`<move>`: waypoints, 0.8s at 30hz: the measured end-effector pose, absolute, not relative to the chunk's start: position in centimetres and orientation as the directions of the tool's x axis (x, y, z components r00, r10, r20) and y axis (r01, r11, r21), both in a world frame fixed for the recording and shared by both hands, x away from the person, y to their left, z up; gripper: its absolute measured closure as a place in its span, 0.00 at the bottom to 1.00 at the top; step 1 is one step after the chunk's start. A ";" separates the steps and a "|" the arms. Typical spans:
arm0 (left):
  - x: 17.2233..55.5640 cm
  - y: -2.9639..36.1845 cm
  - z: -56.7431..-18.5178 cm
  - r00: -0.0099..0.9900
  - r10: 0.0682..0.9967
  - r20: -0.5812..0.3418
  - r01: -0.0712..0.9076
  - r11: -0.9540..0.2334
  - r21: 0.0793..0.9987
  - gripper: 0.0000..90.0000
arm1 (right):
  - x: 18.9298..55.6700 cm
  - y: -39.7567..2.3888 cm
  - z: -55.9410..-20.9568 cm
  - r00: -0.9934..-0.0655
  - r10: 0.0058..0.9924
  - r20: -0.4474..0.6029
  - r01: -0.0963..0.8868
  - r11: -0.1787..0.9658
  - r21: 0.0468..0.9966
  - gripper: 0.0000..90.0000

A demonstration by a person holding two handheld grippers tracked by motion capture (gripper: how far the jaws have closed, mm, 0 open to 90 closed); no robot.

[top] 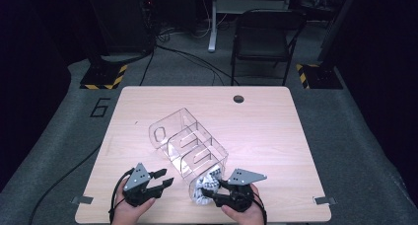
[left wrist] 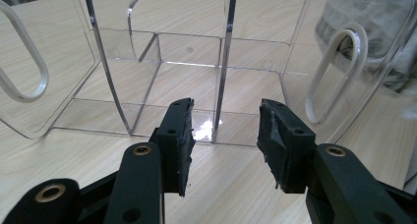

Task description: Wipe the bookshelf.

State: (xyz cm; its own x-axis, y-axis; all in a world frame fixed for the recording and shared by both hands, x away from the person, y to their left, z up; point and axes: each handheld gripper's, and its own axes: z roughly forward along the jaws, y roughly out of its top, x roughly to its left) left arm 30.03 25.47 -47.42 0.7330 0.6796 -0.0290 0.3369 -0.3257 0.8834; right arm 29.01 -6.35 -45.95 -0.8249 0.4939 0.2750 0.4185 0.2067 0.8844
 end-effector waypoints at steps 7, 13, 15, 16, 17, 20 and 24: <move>30.6 25.6 -47.3 0.722 0.691 -0.028 0.337 -0.316 0.887 0.62 | 28.5 -5.4 -45.8 -0.844 0.464 0.271 0.409 0.228 0.884 0.66; 31.2 26.0 -46.8 0.699 0.713 -0.054 0.346 -0.272 0.898 0.60 | 28.4 -4.7 -46.4 -0.854 0.437 0.283 0.420 0.256 0.871 0.66; 31.3 26.2 -46.5 0.697 0.715 -0.050 0.349 -0.277 0.895 0.59 | 28.4 -4.4 -46.5 -0.853 0.436 0.285 0.424 0.263 0.867 0.66; 31.3 26.2 -46.4 0.696 0.716 -0.050 0.352 -0.279 0.894 0.59 | 28.4 -4.3 -46.6 -0.852 0.436 0.290 0.429 0.262 0.864 0.66; 31.4 26.2 -46.3 0.692 0.719 -0.059 0.359 -0.272 0.893 0.59 | 28.5 -4.3 -46.7 -0.853 0.435 0.289 0.430 0.270 0.862 0.66; 31.4 26.4 -45.9 0.691 0.721 -0.054 0.357 -0.276 0.892 0.59 | 28.6 -4.2 -47.0 -0.851 0.428 0.304 0.443 0.274 0.854 0.66; 31.6 26.6 -45.4 0.693 0.720 -0.044 0.351 -0.283 0.892 0.59 | 28.6 -4.0 -47.3 -0.846 0.430 0.315 0.456 0.277 0.846 0.66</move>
